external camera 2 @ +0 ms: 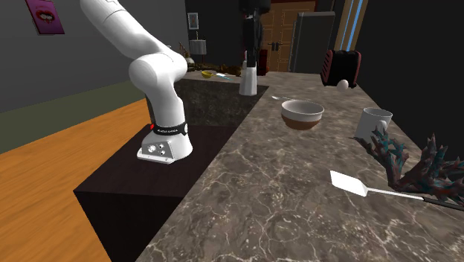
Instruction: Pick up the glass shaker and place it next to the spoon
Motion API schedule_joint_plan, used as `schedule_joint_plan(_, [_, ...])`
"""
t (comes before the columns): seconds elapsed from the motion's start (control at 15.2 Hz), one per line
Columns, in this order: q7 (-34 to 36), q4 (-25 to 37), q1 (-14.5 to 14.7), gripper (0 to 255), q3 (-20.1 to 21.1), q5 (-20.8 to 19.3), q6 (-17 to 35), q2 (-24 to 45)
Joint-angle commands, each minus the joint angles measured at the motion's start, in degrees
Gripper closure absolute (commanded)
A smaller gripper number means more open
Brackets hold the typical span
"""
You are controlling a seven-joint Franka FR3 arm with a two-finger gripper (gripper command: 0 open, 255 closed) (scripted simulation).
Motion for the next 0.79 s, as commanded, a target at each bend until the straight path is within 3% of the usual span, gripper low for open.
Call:
schedule_joint_plan(0.0, [2.92,-0.16,1.25,255,2.59,1.78,-0.07,0.25])
schedule_joint_plan(0.73, [18.0,5.62,7.25,255,16.02,10.09,0.37,8.13])
